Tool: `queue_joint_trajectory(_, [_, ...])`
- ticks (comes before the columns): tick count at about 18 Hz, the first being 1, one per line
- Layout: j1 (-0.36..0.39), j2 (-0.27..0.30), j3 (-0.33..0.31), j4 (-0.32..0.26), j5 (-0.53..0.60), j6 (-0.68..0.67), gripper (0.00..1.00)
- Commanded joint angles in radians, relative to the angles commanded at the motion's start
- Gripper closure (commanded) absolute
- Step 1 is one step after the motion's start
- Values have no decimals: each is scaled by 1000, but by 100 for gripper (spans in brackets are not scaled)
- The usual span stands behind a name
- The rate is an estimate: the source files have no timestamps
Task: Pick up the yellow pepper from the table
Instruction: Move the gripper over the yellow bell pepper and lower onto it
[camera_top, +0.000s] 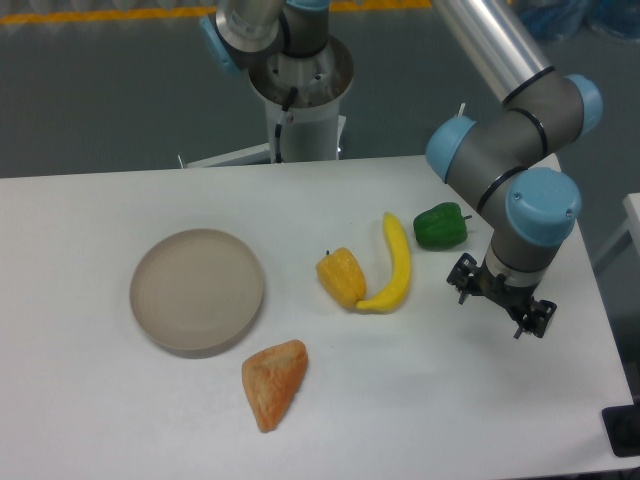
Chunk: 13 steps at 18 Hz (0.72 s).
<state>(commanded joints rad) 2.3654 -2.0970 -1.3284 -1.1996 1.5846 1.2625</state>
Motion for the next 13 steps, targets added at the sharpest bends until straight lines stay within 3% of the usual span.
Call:
queue_joint_trajectory(5, [-2,12,-15,-3,-2,-9,0])
queue_joint_trajectory(8, [2,44,-86,-3,11,-17,0])
queue_joint_trajectory(11, [18,145,-190,-8,-2,-34,0])
queue_joint_trajectory(13, [21,225,-283,-8,-12,-118,0])
